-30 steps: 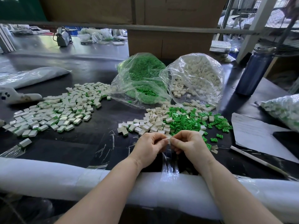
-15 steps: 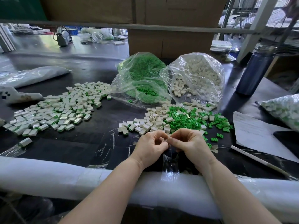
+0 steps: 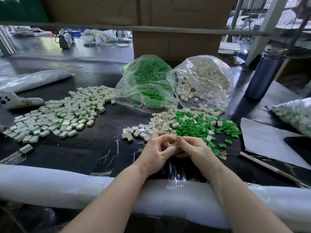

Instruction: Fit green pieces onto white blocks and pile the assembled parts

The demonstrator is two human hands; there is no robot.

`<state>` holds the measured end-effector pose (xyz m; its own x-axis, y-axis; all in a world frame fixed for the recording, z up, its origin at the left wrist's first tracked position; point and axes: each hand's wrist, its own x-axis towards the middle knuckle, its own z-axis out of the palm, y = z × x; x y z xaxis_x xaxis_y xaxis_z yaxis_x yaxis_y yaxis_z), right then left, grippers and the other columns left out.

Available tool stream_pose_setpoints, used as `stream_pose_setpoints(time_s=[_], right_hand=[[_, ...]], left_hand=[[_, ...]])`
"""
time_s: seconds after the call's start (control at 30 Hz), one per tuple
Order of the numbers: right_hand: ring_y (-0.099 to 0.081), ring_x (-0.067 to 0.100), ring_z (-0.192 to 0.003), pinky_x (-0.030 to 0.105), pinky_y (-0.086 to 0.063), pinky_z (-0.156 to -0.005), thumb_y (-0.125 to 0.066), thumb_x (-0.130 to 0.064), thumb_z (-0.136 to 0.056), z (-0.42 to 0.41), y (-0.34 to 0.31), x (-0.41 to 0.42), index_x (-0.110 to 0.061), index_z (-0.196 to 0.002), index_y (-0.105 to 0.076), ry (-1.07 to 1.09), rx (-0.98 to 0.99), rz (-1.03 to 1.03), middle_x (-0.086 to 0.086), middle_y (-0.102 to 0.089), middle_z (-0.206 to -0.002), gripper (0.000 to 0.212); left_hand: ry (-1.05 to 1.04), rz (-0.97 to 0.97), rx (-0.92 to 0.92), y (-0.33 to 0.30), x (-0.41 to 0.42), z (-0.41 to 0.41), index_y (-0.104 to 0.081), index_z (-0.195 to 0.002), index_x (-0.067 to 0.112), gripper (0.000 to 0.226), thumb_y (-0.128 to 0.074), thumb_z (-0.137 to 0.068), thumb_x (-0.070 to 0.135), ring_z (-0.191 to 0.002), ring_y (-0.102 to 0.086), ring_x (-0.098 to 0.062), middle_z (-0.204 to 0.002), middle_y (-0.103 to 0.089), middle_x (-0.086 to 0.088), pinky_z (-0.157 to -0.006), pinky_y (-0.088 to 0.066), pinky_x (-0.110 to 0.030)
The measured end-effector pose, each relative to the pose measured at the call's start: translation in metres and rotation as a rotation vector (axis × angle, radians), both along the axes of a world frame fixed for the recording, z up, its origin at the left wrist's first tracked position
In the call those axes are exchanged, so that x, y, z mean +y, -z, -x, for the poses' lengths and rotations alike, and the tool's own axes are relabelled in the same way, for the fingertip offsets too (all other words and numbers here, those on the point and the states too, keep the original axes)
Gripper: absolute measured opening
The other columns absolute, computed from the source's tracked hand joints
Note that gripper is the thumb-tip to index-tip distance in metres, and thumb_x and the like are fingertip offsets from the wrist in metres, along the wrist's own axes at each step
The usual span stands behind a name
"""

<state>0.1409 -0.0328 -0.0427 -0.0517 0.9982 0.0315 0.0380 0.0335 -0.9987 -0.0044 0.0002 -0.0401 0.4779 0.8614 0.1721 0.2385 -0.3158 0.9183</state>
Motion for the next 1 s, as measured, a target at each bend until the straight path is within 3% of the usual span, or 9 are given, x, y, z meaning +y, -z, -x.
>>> stream_pose_setpoints(time_s=[0.2,0.37,0.57,0.83,1.0], right_hand=[[-0.061,0.004,-0.064,0.015,-0.049,-0.060,-0.057,-0.032,-0.081,0.0002,-0.0010,0.0005,-0.009,-0.081,-0.068,-0.014,-0.024,0.023,-0.002,-0.065,-0.067,0.025],[-0.061,0.004,-0.062,0.016,-0.050,-0.059,-0.055,-0.014,-0.090,-0.0006,0.0010,0.0008,-0.007,-0.087,-0.063,-0.012,0.004,0.029,0.000,-0.064,-0.068,0.011],[-0.057,0.010,-0.067,0.015,-0.048,-0.061,-0.054,-0.019,-0.090,0.0012,-0.0011,-0.0013,-0.010,-0.088,-0.069,-0.036,-0.024,0.026,0.008,-0.062,-0.076,0.017],[-0.048,0.011,-0.057,0.019,-0.041,-0.054,-0.056,-0.011,-0.090,0.0012,-0.0033,-0.0027,-0.005,-0.082,-0.070,-0.003,-0.047,0.014,0.013,-0.055,-0.068,0.017],[-0.048,0.012,-0.057,0.019,-0.040,-0.053,-0.057,-0.009,-0.089,0.0013,-0.0038,-0.0026,0.002,-0.084,-0.070,0.020,-0.050,0.020,0.016,-0.056,-0.070,0.018]], left_hand=[[0.034,0.005,-0.007,-0.0014,-0.0019,-0.0007,-0.062,-0.086,0.024,0.014,-0.062,-0.086,0.010,-0.074,-0.046,-0.004,-0.113,-0.044,-0.006,-0.076,-0.041,-0.006],[0.048,0.009,0.007,-0.0015,-0.0017,0.0000,-0.065,-0.093,0.016,0.015,-0.059,-0.086,0.004,-0.077,-0.048,-0.009,-0.114,-0.044,-0.009,-0.079,-0.043,-0.009],[0.044,0.019,0.011,-0.0003,-0.0011,-0.0019,-0.064,-0.092,0.017,0.013,-0.061,-0.086,0.005,-0.085,-0.050,-0.010,-0.112,-0.046,-0.008,-0.080,-0.042,-0.008],[0.046,-0.027,0.036,0.0028,-0.0011,-0.0039,-0.064,-0.089,0.018,0.021,-0.058,-0.083,-0.001,-0.089,-0.051,-0.013,-0.105,-0.044,0.000,-0.080,-0.040,-0.006],[0.072,-0.036,0.048,0.0034,-0.0015,-0.0040,-0.058,-0.081,0.030,0.029,-0.057,-0.084,0.001,-0.092,-0.050,-0.008,-0.105,-0.040,0.004,-0.084,-0.043,-0.012]])
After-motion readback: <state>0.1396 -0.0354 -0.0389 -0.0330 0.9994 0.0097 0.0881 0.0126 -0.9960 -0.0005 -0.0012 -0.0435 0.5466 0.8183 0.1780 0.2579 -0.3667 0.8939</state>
